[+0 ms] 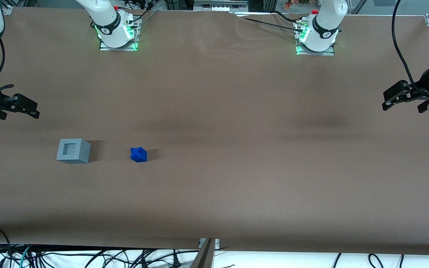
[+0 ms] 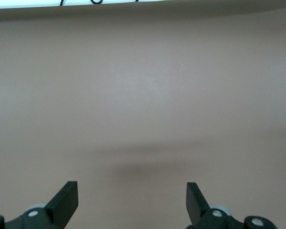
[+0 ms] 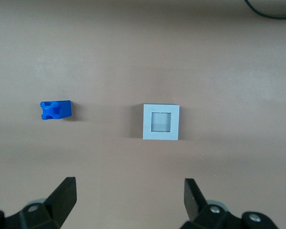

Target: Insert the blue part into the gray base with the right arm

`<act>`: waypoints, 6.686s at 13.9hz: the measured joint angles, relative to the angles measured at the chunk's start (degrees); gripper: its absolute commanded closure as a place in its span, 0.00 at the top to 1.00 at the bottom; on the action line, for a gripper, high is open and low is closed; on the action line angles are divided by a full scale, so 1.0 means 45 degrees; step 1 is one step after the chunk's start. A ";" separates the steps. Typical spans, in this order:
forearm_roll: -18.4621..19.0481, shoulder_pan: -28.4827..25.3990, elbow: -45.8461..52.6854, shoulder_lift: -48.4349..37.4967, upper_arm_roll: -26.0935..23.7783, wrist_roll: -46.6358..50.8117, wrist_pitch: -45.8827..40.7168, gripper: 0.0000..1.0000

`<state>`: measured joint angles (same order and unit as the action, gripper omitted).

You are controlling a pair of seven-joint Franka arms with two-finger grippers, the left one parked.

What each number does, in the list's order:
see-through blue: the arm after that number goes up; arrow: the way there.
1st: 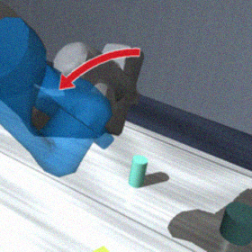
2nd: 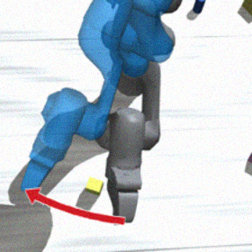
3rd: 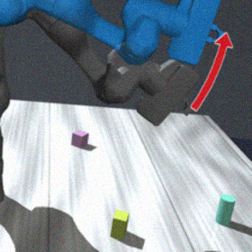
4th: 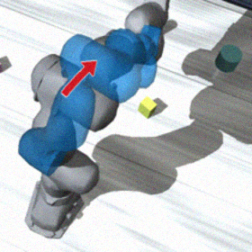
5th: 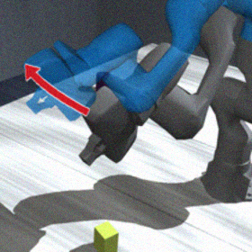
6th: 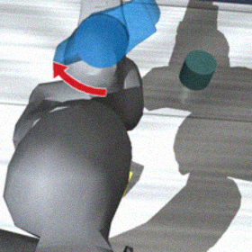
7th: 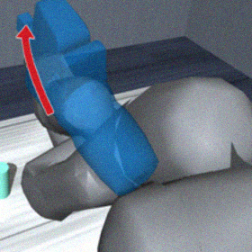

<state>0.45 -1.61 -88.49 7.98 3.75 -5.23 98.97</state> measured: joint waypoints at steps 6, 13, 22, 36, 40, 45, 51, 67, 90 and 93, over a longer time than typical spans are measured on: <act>0.0002 0.0001 0.0001 0.0000 0.0000 -0.0002 0.0000 1.00; 0.0004 0.0003 0.0001 0.0000 0.0001 -0.0002 0.0000 1.00; 0.0004 0.0007 0.0002 0.0000 0.0001 -0.0003 0.0000 1.00; 0.0004 -0.0001 0.0002 0.0020 -0.0018 -0.0004 0.0001 1.00; 0.0002 -0.0009 -0.0001 0.0511 -0.0107 -0.0004 0.0036 1.00; -0.0002 -0.0877 0.0005 0.1881 -0.0232 -0.0002 0.1024 1.00; -0.0004 -0.2387 0.0011 0.3647 -0.0272 0.0766 0.2555 1.00; -0.1163 -0.3819 0.0013 0.6661 -0.0277 0.3281 0.5101 1.00; -0.1019 -0.3610 0.0826 0.4792 0.3165 0.1356 0.1760 0.31; -0.1019 -0.3453 0.0457 0.4861 0.4032 0.0901 0.1709 0.31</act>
<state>-4.14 -17.14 -86.43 29.85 21.89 -1.18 106.66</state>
